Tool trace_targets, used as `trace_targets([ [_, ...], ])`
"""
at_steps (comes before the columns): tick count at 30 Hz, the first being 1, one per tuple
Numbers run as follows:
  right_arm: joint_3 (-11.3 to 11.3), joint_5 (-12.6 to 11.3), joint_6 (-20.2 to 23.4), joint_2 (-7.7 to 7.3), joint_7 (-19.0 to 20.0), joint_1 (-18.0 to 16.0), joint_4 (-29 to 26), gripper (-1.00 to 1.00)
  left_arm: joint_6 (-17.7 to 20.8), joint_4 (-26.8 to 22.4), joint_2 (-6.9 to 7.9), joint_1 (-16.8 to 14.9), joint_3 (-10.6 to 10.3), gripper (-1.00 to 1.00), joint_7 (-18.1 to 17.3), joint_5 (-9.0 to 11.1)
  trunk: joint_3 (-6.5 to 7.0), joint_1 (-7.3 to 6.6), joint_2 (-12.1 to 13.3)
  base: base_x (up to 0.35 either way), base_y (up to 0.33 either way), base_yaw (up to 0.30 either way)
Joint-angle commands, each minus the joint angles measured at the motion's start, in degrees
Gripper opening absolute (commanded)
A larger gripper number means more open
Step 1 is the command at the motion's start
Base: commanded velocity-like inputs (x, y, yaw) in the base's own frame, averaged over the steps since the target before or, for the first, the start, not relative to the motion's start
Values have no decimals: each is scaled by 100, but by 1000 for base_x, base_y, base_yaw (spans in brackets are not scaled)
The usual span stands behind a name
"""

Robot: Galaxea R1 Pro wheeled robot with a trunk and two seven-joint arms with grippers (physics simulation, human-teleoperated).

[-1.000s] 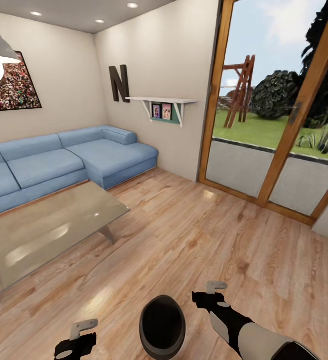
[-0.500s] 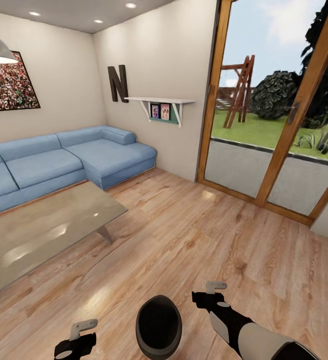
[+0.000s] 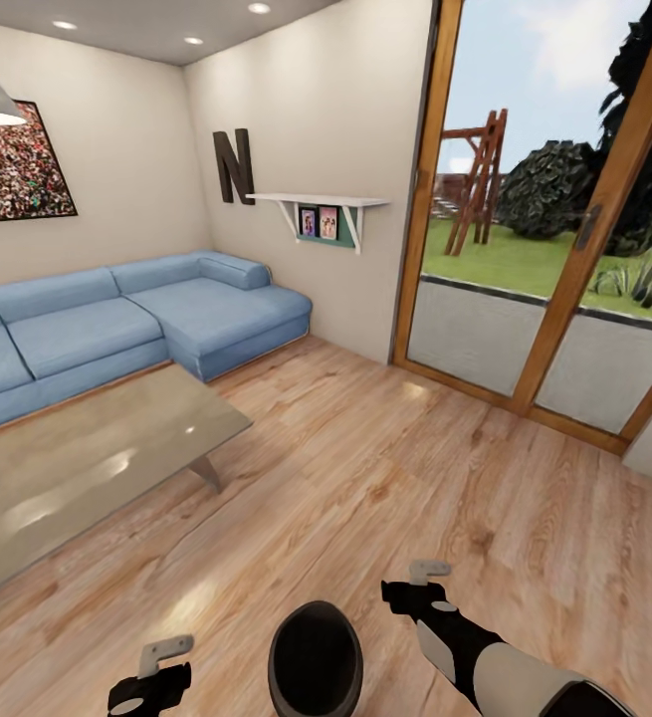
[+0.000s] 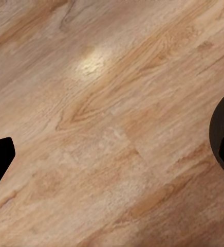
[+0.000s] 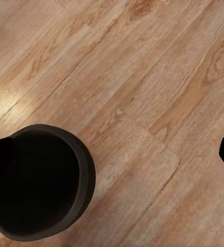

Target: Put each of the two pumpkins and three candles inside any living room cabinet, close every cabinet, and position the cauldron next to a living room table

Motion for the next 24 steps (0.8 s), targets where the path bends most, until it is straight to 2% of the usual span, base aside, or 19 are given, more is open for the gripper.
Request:
trace_targets([
  [1,49,-51,-19,1,-24,-4,2,100,29,-13,9,-2,-48,100,51,34,-6,1,-3,183,0,0],
  [6,49,-51,-15,1,-25,-4,1,100,29,-13,9,-4,-48,100,52,38,-6,1,-3,190,0,0],
  [16,49,-51,-14,1,-20,-4,0,100,23,-13,-53,-3,-48,100,44,42,-6,1,-3,13,0,0],
  [18,49,-51,-15,1,-17,-4,0,100,30,-13,-75,-3,-53,100,11,46,-42,45,-84,0,0,0],
  [20,51,-51,-15,1,-17,-4,0,100,34,-13,-78,-4,-66,100,-112,49,-78,89,-164,0,0,0],
  [24,49,-51,-15,1,-11,-4,0,100,48,-13,-71,-4,-98,100,-586,46,-149,177,-324,0,0,0],
])
